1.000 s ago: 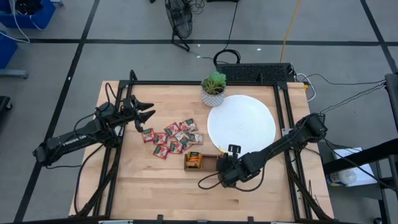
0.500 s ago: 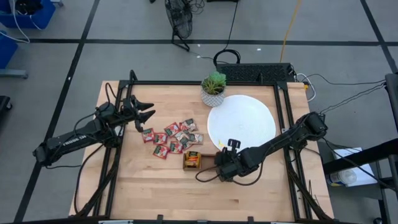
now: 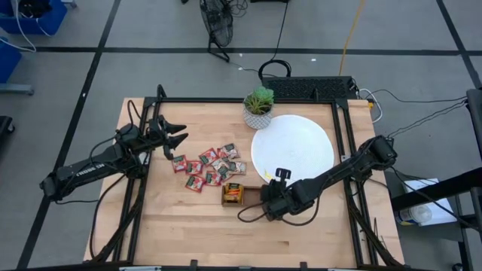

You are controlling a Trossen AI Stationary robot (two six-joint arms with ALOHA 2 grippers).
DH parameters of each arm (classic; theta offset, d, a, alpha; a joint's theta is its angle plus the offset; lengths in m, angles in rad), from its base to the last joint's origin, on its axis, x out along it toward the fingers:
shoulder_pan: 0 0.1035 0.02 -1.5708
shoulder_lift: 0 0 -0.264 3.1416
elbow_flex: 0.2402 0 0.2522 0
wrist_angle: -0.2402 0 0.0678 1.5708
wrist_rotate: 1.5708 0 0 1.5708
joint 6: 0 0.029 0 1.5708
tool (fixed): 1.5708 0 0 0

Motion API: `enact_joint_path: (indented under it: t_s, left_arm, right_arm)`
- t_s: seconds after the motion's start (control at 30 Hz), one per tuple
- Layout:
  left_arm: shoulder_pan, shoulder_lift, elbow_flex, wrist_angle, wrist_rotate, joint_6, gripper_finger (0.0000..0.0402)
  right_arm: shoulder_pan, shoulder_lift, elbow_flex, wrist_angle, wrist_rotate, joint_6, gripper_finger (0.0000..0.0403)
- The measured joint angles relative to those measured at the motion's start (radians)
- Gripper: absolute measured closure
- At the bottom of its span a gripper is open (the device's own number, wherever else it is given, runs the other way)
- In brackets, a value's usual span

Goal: Pick & Place Tea
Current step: Put the light brown tea bag into the right section of the wooden organizer

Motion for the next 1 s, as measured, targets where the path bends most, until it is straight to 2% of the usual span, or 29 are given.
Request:
enact_joint_path:
  t_s: [0.23, 0.37, 0.5, 0.67, 0.8, 1.0]
  left_arm:
    - [0.0, 0.0, 0.0, 0.0, 0.0, 0.0, 0.022]
    - [0.0, 0.0, 0.0, 0.0, 0.0, 0.0, 0.022]
    - [0.0, 0.0, 0.0, 0.0, 0.0, 0.0, 0.022]
    - [0.0, 0.0, 0.0, 0.0, 0.0, 0.0, 0.022]
    - [0.0, 0.0, 0.0, 0.001, 0.0, 0.0, 0.0219]
    - [0.0, 0.0, 0.0, 0.0, 0.0, 0.0, 0.022]
  right_arm:
    - [0.0, -0.038, 0.004, 0.047, 0.026, -0.063, 0.0396]
    - [0.007, -0.05, 0.071, 0.044, 0.02, -0.123, 0.0401]
    - [0.014, -0.018, 0.135, 0.037, -0.074, -0.155, 0.0402]
    - [0.015, 0.084, 0.138, -0.034, -0.213, -0.102, 0.0403]
    - [0.012, 0.155, 0.138, -0.117, -0.22, -0.046, 0.0403]
    - [0.005, 0.186, 0.138, -0.127, -0.254, -0.043, 0.0403]
